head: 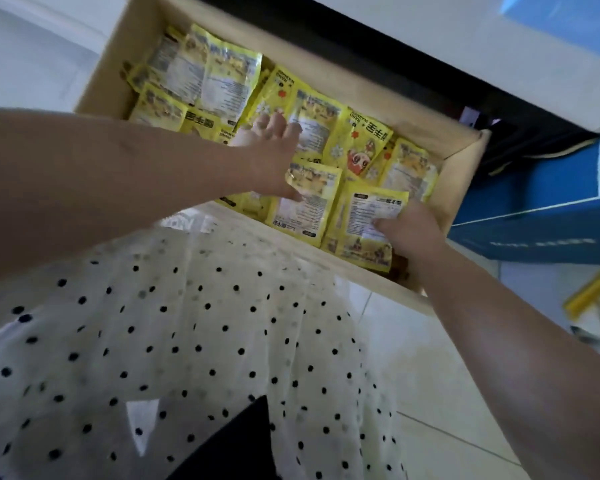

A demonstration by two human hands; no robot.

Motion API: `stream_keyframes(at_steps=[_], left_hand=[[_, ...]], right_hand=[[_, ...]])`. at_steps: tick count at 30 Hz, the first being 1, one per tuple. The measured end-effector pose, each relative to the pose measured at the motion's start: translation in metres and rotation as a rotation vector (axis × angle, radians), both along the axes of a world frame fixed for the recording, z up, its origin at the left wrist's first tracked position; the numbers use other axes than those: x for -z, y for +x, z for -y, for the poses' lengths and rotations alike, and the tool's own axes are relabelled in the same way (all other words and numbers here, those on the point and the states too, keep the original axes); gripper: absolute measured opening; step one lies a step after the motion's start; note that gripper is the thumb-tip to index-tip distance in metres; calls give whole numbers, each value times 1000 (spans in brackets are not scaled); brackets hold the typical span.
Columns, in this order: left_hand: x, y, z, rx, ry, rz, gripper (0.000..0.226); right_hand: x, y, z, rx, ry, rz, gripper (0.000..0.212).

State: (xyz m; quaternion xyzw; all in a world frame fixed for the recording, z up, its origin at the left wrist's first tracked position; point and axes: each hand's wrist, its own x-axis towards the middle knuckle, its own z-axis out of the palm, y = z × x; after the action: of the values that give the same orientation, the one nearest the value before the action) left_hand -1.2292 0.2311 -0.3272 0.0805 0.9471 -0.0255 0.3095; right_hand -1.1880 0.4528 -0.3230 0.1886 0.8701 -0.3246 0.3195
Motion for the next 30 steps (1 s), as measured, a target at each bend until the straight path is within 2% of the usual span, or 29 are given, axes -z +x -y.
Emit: stream_keyframes(at_steps=[3, 5, 8, 11, 15, 17, 21, 24, 26, 30], left_hand=[[3, -2, 3, 260, 112, -57, 109], [6, -3, 3, 394, 129, -52, 105], [6, -3, 0, 454, 123, -47, 100], [7, -5, -4, 526, 117, -78, 93], [8, -9, -3, 540, 163, -57, 86], [9, -9, -3, 472, 181, -23, 89], [10, -1, -10, 193, 248, -12, 115], [13, -1, -14, 97, 301, -14, 121], [13, -1, -14, 82, 346, 0, 121], [10, 2, -12, 103, 427, 41, 118]], right_hand=[[0, 3, -2, -62, 72, -3, 46], [-2, 5, -2, -64, 97, -31, 68], [-6, 7, -2, -154, 202, 2, 91], [-9, 6, -3, -302, 366, 98, 100], [-22, 5, 0, -494, 549, 173, 91], [-27, 2, 0, -551, 597, 96, 80], [-17, -4, 1, -652, 416, -240, 58], [0, -11, 6, -634, 318, -288, 44], [5, -15, 11, -619, 274, -204, 45], [4, -22, 15, -673, 205, -108, 66]])
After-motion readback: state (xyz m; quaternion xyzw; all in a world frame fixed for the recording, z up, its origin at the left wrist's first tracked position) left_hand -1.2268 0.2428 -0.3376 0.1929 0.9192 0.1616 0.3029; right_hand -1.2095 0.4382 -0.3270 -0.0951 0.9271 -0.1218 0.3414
